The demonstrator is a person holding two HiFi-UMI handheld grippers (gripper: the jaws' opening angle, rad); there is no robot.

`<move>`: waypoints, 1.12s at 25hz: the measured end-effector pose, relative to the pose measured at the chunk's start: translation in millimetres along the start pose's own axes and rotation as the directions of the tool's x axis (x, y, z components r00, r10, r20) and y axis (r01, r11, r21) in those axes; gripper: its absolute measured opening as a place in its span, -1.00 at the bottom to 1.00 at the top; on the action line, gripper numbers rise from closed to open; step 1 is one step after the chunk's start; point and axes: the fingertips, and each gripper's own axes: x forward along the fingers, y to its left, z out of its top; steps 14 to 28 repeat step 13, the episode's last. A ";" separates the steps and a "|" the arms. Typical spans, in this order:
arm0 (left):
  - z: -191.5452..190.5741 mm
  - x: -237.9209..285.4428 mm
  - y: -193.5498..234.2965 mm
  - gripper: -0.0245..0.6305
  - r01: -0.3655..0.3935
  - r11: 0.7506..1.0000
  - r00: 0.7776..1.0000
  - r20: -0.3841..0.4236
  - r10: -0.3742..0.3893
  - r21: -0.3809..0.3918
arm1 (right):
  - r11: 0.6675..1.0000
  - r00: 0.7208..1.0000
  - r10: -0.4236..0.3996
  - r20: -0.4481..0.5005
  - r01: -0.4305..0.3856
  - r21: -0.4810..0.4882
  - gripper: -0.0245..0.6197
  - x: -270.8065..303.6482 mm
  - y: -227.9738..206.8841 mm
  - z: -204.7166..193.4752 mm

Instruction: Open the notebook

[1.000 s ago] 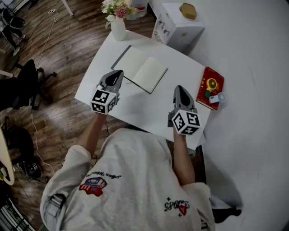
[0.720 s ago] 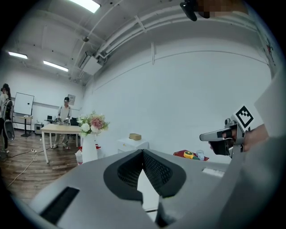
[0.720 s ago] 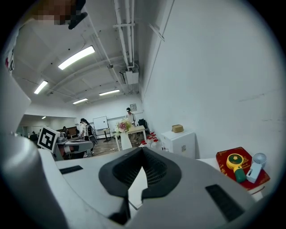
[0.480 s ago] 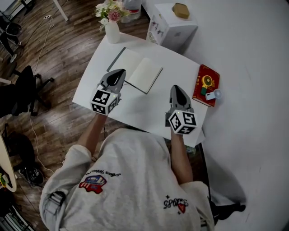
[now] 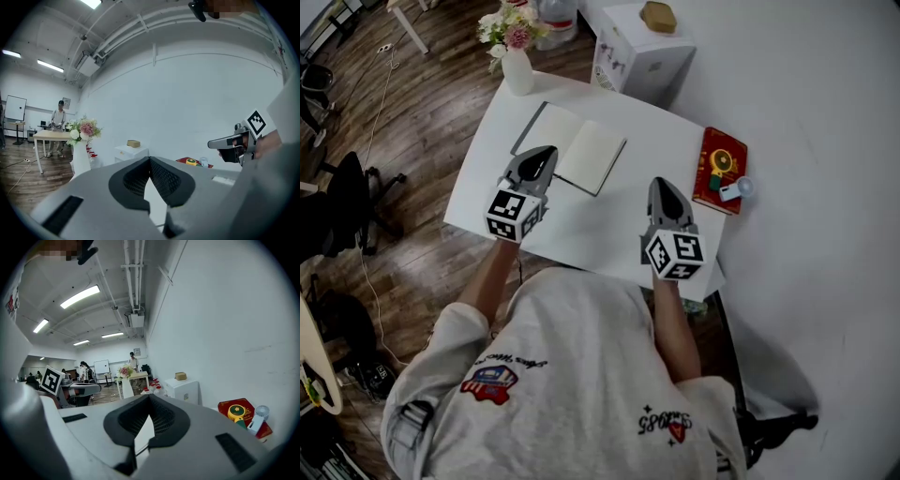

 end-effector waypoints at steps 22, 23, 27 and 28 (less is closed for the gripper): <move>14.9 13.1 -19.6 -0.91 0.053 0.998 0.998 0.029 -0.052 -0.027 | 0.999 0.999 0.050 -0.005 -0.050 -0.016 -0.95 7.5 8.6 11.9; 14.9 13.1 -19.6 -0.91 0.053 0.998 0.998 0.029 -0.052 -0.027 | 0.999 0.999 0.050 -0.005 -0.050 -0.016 -0.95 7.5 8.6 11.9; 14.9 13.1 -19.6 -0.91 0.053 0.998 0.998 0.029 -0.052 -0.027 | 0.999 0.999 0.050 -0.005 -0.050 -0.016 -0.95 7.5 8.6 11.9; 14.9 13.1 -19.6 -0.91 0.053 0.998 0.998 0.029 -0.052 -0.027 | 0.999 0.999 0.050 -0.005 -0.050 -0.016 -0.95 7.5 8.6 11.9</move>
